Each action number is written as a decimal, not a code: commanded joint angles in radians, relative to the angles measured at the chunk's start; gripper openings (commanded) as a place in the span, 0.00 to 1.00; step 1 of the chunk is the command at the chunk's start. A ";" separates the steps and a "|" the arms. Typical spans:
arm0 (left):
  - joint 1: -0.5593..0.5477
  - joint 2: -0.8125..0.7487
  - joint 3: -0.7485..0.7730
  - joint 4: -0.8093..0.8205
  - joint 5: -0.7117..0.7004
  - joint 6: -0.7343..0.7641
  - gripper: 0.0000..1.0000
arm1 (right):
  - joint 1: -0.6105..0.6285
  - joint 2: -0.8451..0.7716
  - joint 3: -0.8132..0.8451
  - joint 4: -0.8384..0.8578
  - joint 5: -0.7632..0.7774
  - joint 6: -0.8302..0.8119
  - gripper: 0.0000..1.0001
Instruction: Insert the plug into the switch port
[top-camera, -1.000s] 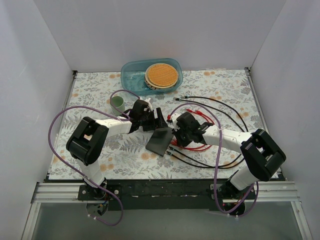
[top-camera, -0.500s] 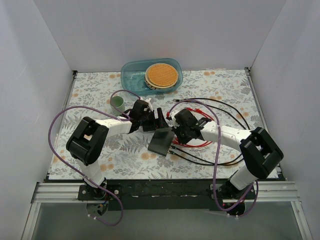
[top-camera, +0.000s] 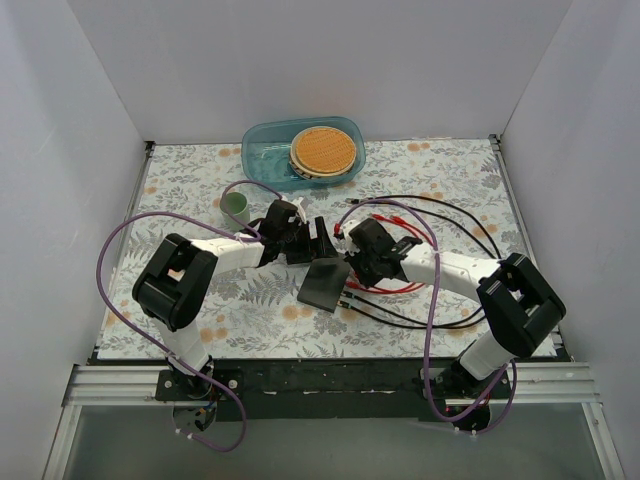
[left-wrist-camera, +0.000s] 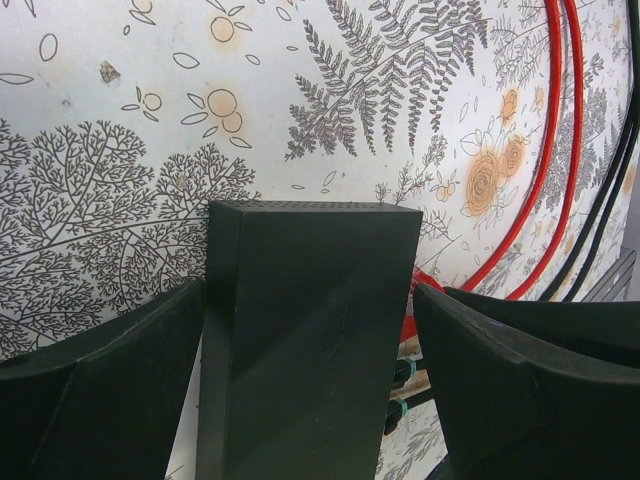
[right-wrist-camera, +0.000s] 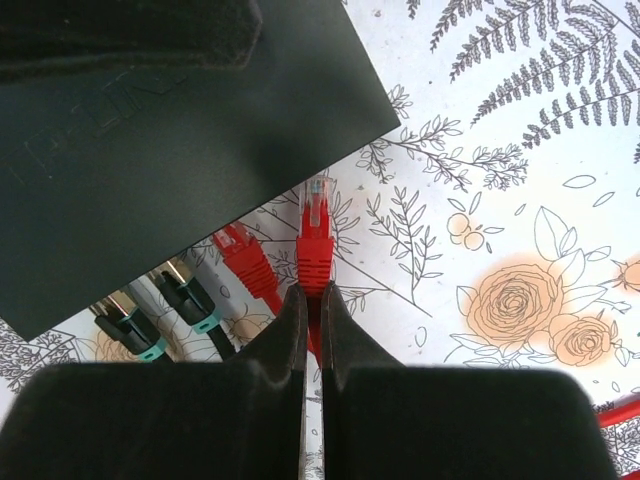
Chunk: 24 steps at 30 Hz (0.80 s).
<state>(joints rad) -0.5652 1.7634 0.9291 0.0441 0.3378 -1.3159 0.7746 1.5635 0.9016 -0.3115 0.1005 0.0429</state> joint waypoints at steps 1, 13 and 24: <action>-0.012 -0.004 0.030 -0.016 0.053 0.004 0.84 | -0.001 -0.031 -0.023 0.113 -0.021 -0.035 0.01; -0.012 0.007 0.040 -0.015 0.058 -0.005 0.84 | 0.020 -0.039 -0.056 0.198 -0.094 -0.026 0.01; -0.012 0.037 0.105 -0.079 0.038 0.041 0.87 | 0.051 -0.053 -0.078 0.230 -0.185 -0.084 0.01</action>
<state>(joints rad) -0.5648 1.7927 0.9848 -0.0078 0.3504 -1.2984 0.7898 1.5452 0.8299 -0.1982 0.0349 0.0002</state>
